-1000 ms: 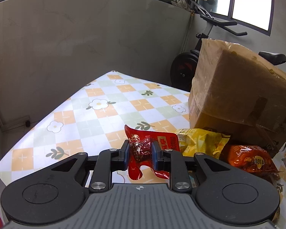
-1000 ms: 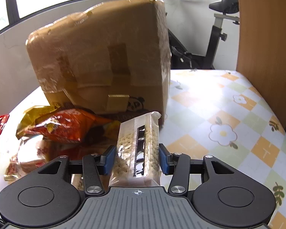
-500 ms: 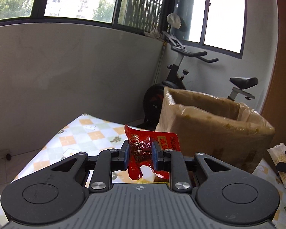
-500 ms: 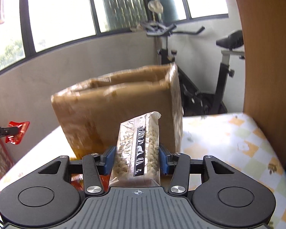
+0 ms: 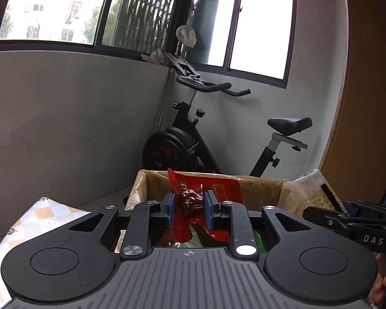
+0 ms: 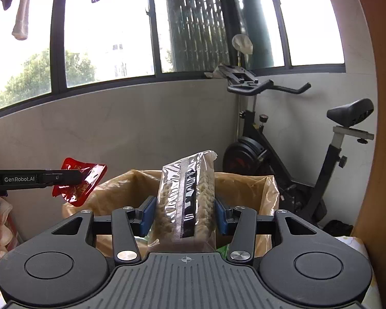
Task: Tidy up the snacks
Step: 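Lift both held packets up and carry them over the box, then open both grippers to drop the red packet and cracker pack into the box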
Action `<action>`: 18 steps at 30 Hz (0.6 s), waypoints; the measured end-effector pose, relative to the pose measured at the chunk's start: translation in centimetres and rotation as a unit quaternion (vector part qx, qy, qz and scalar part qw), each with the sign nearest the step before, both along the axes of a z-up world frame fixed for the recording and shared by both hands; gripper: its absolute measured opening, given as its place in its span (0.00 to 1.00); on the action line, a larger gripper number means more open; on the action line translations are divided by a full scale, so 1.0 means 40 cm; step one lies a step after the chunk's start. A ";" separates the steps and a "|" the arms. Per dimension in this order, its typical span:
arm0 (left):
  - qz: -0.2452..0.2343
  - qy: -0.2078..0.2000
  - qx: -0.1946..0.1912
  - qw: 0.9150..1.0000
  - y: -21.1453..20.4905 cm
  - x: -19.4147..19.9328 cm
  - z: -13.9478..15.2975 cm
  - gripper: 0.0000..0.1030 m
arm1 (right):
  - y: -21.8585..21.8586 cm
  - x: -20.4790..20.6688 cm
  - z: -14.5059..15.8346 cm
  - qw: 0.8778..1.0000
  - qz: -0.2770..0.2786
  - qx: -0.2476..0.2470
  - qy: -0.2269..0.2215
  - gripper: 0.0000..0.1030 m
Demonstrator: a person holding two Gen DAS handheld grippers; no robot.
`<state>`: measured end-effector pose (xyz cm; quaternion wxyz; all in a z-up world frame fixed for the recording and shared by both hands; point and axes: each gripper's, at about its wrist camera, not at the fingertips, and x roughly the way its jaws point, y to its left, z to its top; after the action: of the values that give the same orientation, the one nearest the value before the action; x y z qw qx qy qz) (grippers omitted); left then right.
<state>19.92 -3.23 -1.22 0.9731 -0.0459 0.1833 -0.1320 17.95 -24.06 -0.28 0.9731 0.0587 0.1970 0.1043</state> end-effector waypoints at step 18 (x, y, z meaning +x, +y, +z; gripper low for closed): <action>0.007 0.084 0.043 0.996 -0.019 0.162 -0.091 0.49 | 0.020 0.109 -0.095 0.996 -0.042 -0.032 0.078 0.53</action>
<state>26.41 -4.01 -4.86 0.9562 -0.0165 0.2695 -0.1127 22.31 -23.27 -4.08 0.9597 0.0438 0.2726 0.0517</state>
